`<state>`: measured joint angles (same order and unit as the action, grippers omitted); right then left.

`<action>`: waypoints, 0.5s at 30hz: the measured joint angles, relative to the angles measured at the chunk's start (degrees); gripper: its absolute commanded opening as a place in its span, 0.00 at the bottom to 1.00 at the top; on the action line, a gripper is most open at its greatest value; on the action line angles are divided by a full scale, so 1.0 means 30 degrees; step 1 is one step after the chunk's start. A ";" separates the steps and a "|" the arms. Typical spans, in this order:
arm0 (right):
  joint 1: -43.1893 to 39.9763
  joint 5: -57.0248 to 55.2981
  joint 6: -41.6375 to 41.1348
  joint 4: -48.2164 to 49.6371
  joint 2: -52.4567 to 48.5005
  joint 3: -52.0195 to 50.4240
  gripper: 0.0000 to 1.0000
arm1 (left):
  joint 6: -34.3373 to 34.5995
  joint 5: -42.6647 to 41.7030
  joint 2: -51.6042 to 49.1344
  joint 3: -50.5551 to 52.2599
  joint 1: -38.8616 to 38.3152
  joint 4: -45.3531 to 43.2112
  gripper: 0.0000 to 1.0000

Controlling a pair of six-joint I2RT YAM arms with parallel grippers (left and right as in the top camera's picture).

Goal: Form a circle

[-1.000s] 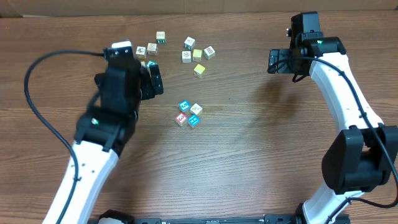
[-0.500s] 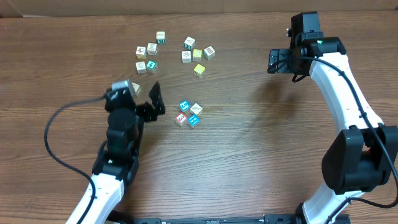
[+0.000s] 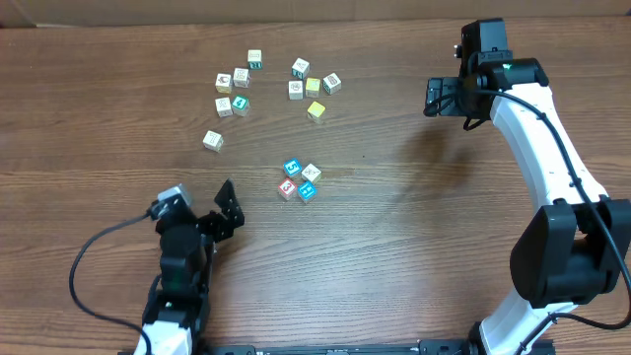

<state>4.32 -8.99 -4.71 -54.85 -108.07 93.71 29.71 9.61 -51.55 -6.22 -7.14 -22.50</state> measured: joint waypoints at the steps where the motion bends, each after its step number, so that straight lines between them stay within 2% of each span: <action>1: 0.0000 0.0007 0.0000 -0.0007 0.0000 0.0000 1.00 | 0.0051 0.0000 0.0430 0.0306 0.0131 -0.0022 0.99; 5: 0.0000 0.0000 0.0015 0.0000 0.0000 0.0000 1.00 | 0.0080 0.0007 0.1974 0.1457 0.0415 0.0160 0.99; 15: 0.0000 0.0007 -0.0007 0.0007 0.0000 0.0000 1.00 | 0.0124 0.0415 0.7490 0.1902 0.0554 0.4728 1.00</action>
<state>4.32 -8.97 -4.73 -54.83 -108.07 93.71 30.09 10.85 -29.08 -0.51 -5.48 -8.32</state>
